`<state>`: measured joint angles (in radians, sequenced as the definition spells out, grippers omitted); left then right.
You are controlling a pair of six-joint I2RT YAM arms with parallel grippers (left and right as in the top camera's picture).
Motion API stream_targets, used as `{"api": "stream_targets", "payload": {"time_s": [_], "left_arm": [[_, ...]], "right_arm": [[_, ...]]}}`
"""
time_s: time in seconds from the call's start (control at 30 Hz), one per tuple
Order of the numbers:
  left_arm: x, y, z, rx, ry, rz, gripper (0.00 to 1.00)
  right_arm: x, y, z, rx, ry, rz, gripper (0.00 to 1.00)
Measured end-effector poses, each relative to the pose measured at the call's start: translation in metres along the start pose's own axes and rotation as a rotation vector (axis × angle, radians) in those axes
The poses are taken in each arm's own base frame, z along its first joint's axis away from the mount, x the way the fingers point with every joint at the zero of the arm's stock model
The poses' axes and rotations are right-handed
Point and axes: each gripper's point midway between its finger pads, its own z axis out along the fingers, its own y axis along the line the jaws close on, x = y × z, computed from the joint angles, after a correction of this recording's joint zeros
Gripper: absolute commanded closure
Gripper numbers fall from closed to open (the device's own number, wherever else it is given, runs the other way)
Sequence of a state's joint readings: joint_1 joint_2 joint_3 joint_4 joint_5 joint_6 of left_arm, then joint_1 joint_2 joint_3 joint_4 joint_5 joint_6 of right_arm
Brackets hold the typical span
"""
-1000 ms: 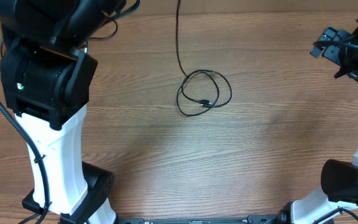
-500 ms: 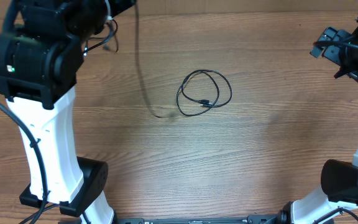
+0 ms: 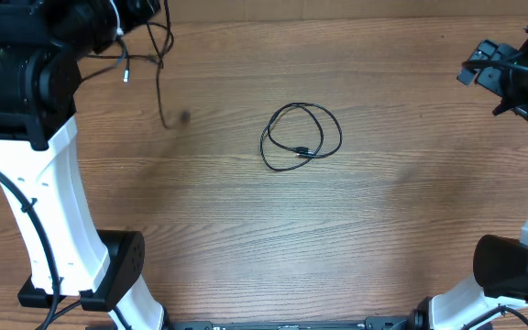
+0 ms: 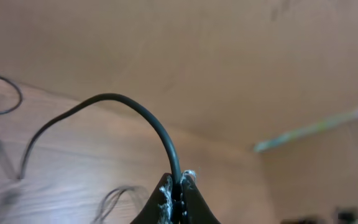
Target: Untangle cables
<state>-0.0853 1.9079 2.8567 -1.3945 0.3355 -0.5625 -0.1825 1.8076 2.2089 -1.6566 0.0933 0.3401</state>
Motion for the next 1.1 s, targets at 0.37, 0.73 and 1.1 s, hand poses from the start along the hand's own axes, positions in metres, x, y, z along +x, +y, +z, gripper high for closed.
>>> {"api": "stream_targets", "payload": {"time_s": [0.37,0.73,1.1], "left_arm": [[0.045,0.071,0.047,-0.118,0.262,0.224,0.96],[0.062,0.16,0.043,-0.246,0.407,0.127,0.96],[0.065,0.289,0.01,-0.586,0.439,-0.024,0.96]], "right_arm": [[0.0,0.0,0.0,0.0,0.0,0.0,0.0],[0.0,0.0,0.0,0.0,0.0,0.0,0.0],[0.0,0.0,0.0,0.0,0.0,0.0,0.0]]}}
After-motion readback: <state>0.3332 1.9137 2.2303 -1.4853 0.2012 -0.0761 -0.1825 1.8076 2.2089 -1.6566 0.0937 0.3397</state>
